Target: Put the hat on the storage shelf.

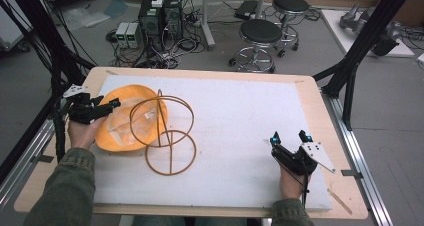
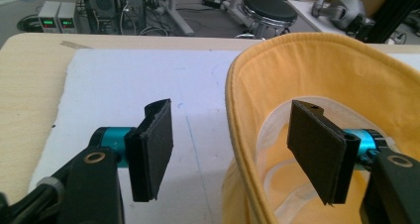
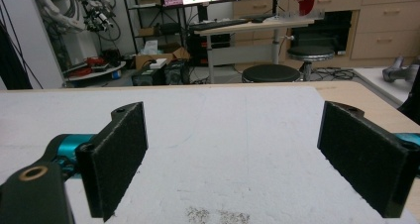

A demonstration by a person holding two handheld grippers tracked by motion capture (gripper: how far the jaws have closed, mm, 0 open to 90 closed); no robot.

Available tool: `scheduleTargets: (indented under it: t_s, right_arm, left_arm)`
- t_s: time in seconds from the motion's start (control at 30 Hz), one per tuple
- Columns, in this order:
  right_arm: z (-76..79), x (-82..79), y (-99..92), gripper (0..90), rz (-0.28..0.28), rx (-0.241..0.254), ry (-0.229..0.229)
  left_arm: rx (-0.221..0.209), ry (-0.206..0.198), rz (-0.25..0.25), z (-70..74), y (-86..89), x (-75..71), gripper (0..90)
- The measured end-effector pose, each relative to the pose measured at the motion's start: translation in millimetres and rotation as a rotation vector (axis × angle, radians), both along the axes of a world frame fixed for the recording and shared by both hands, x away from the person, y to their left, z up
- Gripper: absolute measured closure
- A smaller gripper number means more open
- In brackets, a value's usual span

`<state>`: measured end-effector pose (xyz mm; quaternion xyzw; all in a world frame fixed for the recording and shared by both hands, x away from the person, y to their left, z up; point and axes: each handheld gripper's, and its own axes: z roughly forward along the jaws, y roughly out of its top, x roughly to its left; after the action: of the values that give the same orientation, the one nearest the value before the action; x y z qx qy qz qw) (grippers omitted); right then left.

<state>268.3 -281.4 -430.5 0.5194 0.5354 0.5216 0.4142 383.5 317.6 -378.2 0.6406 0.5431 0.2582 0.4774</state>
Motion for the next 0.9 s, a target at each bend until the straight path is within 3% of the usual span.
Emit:
scheduleTargets:
  t_s: [0.13, 0.2, 0.27, 0.37, 0.43, 0.47, 0.63, 0.9]
  right_arm:
    - [-0.1, 0.2, -0.4, 10.9, 0.001, -0.002, 0.0]
    - [-0.1, 0.3, -0.1, 10.9, 0.001, -0.002, -0.001]
    - [-0.1, 0.3, 0.0, 10.9, 0.003, -0.001, 0.001]
    - [-0.2, 0.4, 0.0, 10.9, 0.001, 0.0, 0.002]
    - [-0.2, 0.5, -0.1, 10.9, -0.001, -0.002, 0.003]
    - [-0.2, 0.4, 0.0, 10.9, -0.002, 0.001, 0.004]
    - [-0.3, 0.7, -0.7, 10.9, -0.004, -0.004, 0.003]
    - [0.1, -0.1, 0.3, 10.9, 0.003, 0.005, 0.0]
  left_arm:
    - [0.001, -0.009, 0.006, 1.7, 1.3, -1.9, 38.9]
    - [-0.002, -0.014, 0.008, 2.8, 2.0, -2.9, 46.4]
    - [0.004, -0.024, 0.006, 3.6, 1.4, -4.0, 48.4]
    - [0.024, -0.022, 0.004, 4.2, -0.8, -5.5, 71.5]
    - [-0.001, -0.02, 0.003, 4.2, -0.4, -5.6, 84.2]
    - [-0.015, -0.029, -0.002, 4.2, -0.3, -6.1, 86.1]
    - [0.018, -0.048, -0.017, 5.5, -3.5, -9.8, 86.8]
    - [0.006, -0.071, -0.026, 9.9, -4.0, -14.7, 87.0]
